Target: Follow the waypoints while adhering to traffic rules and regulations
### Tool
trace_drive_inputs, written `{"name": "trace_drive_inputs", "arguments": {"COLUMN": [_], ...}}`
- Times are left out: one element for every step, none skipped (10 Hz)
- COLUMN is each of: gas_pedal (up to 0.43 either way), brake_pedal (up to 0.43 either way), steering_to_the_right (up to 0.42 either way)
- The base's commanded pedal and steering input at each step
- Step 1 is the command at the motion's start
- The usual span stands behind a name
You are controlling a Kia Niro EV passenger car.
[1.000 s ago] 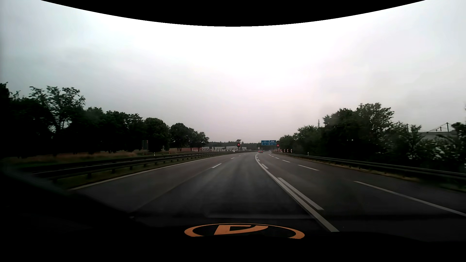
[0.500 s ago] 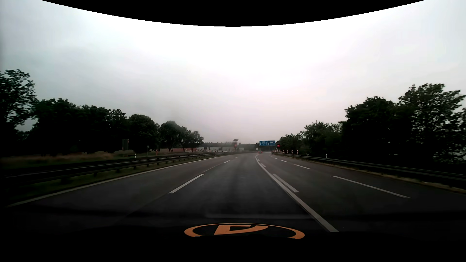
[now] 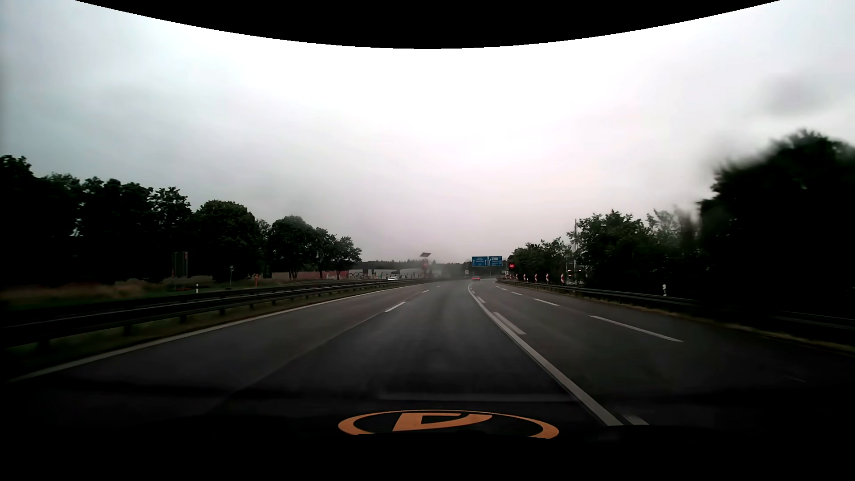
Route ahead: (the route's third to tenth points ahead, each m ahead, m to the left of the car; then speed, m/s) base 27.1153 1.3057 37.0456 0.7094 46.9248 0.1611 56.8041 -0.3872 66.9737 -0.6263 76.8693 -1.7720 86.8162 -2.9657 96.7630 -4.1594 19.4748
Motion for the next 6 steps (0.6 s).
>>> {"name": "trace_drive_inputs", "arguments": {"gas_pedal": [0.189, 0.177, 0.177, 0.177, 0.177, 0.169], "brake_pedal": [0.000, 0.000, 0.000, 0.000, 0.000, 0.000], "steering_to_the_right": [0.008, 0.008, 0.007, 0.007, 0.007, 0.007]}}
